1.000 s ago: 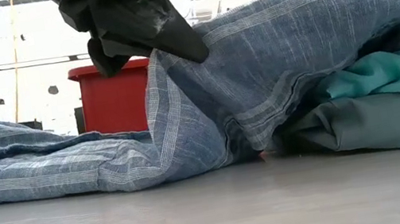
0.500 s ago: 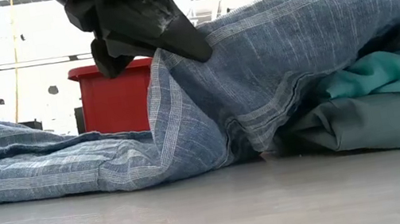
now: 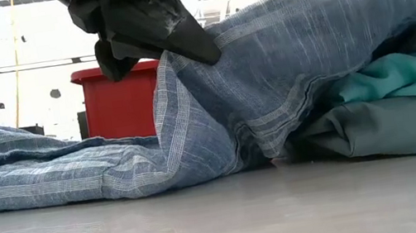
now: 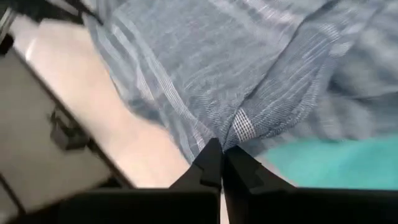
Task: Fold Laundry from Bin
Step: Fold the blue shirt
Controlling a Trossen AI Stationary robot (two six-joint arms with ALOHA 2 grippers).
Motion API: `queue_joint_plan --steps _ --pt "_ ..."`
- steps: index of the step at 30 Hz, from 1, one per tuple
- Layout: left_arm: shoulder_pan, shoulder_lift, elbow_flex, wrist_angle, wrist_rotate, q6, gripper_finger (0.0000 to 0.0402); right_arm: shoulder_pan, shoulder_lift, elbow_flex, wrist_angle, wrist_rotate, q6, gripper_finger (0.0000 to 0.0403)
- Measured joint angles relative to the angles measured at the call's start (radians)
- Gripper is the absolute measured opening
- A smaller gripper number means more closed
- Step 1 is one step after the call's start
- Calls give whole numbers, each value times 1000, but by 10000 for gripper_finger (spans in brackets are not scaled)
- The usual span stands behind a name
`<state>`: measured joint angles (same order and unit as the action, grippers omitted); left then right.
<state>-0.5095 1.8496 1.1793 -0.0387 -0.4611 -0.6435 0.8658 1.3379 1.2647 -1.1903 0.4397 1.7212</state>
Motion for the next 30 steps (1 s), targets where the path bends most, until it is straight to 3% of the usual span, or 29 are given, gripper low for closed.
queue_joint_plan --steps 8,16,25,30 --pt "22 0 3 16 -16 20 0 -29 -184 32 -40 -209 -104 22" --pt "25 0 2 64 -6 41 0 -35 -175 32 46 -382 -141 31" --pt "29 3 -1 42 76 5 0 -18 -116 31 -72 -415 -99 75" --pt "33 2 -1 42 126 -11 0 33 -117 7 -91 -271 -102 132"
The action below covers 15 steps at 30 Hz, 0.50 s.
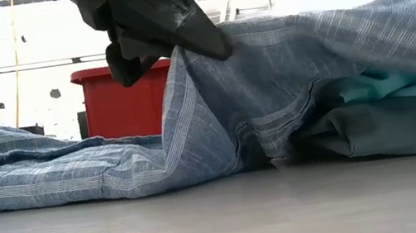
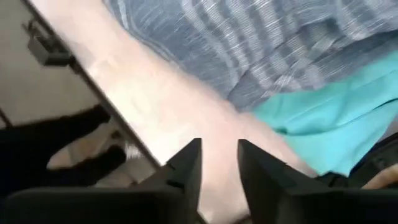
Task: Fold Laundry from Bin
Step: Fold the blue shirt
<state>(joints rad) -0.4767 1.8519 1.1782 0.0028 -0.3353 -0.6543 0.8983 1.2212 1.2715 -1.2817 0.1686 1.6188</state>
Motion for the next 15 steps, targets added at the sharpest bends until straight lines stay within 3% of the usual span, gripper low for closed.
queue_joint_plan --steps 8,15 --pt "1 0 0 3 9 -24 0 53 1 -167 19 145 247 227" --pt "1 0 0 4 42 -55 0 117 -78 -314 162 348 364 239"
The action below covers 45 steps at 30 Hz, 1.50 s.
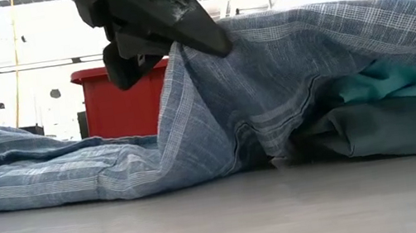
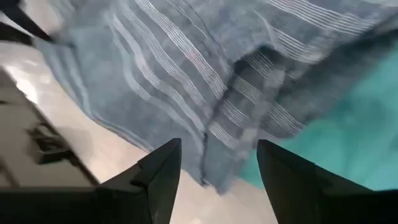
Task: Fold Laundry from Bin
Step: Fold the blue shirt
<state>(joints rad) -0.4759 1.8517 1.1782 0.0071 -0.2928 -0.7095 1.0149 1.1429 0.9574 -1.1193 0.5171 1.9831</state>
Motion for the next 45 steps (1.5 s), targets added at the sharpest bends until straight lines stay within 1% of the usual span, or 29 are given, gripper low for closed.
queue_joint_plan --steps 2,7,9,12,14,18,22,26,31,35,41,43,45 --pt "0 0 0 0 6 -16 0 20 -20 -42 24 28 31 239" --pt "0 -1 1 0 8 -58 0 68 -26 -140 61 42 139 240" --pt "0 -1 1 1 8 -70 0 88 -26 -173 108 86 158 240" --pt "-1 -1 1 1 8 -89 0 101 -31 -202 184 182 147 240" --pt "-1 -1 1 1 8 -98 0 105 -31 -201 208 220 133 240" --pt "-1 -1 1 1 8 -99 0 85 -31 -201 229 272 100 240" --pt "6 -1 1 1 5 -97 0 28 -31 -201 245 284 76 240" --pt "10 -1 1 1 4 -97 0 -12 -31 -182 299 195 11 240" --pt "10 -1 2 0 3 -84 0 -59 -31 -137 287 121 -7 240" --pt "10 -1 2 -1 2 -72 0 -106 -31 -86 287 33 -78 240" --pt "13 -1 2 -23 0 -58 0 -188 -31 -30 264 -4 -198 240" --pt "14 -1 2 -26 0 -58 0 -226 -28 -30 228 -66 -221 240" --pt "14 -2 2 -27 0 -54 0 -262 -18 -30 183 -170 -234 240"
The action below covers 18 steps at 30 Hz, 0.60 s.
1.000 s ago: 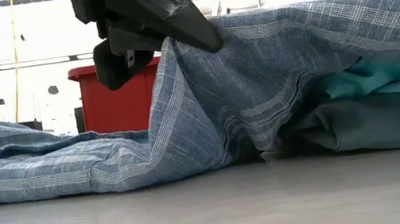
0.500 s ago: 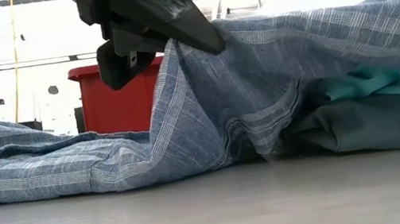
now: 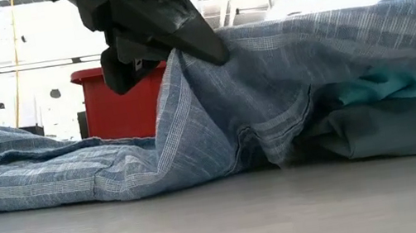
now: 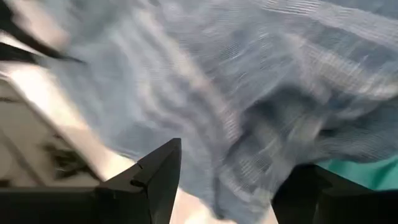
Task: Fold Laundry from Bin
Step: Fold the blue shirt
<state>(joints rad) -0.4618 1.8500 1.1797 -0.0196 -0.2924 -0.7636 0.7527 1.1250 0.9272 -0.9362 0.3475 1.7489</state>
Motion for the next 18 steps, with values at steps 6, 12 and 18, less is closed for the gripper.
queue_joint_plan --steps 6,12,18 --pt "0 0 0 -32 19 0 0 -50 22 -1 -31 -167 -41 240" --pt "0 0 0 -52 19 4 0 -76 21 51 -41 -223 -84 240" --pt "10 0 0 -52 27 28 0 -84 20 156 -240 -171 -70 240"
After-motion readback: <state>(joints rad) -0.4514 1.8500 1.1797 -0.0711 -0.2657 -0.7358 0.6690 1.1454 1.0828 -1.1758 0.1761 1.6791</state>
